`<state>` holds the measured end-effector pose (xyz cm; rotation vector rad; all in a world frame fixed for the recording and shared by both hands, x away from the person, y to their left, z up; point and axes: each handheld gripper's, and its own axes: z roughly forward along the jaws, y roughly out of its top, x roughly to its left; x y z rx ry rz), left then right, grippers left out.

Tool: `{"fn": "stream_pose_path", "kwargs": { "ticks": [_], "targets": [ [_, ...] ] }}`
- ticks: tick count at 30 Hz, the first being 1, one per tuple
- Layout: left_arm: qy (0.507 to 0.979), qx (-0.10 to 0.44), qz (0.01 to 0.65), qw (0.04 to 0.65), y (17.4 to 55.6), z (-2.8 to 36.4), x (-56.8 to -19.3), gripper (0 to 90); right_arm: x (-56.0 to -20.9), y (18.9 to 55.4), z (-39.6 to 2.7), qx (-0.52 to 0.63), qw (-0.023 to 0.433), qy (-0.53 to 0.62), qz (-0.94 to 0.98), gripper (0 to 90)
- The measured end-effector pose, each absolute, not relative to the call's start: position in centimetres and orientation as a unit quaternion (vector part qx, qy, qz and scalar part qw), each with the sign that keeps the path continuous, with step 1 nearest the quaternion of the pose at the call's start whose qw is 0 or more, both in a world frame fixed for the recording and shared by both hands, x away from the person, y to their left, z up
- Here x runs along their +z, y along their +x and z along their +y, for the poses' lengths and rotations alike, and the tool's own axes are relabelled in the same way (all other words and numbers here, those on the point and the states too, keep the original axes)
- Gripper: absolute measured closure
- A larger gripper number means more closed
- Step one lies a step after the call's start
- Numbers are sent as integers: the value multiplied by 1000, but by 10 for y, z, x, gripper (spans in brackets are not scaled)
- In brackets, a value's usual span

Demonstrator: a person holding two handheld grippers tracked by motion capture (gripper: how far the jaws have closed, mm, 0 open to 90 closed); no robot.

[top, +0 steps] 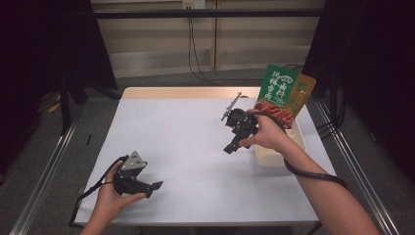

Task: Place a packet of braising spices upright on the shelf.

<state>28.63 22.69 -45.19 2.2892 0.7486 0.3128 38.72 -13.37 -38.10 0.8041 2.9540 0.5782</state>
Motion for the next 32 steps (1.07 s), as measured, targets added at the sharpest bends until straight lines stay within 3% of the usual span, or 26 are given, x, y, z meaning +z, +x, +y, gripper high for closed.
{"fn": "stream_pose_path", "kwargs": {
  "ticks": [32],
  "targets": [
    [881,118,291,355,286,225,-454,105,-427,345,-117,242,16,242,939,148]
  ]
}}
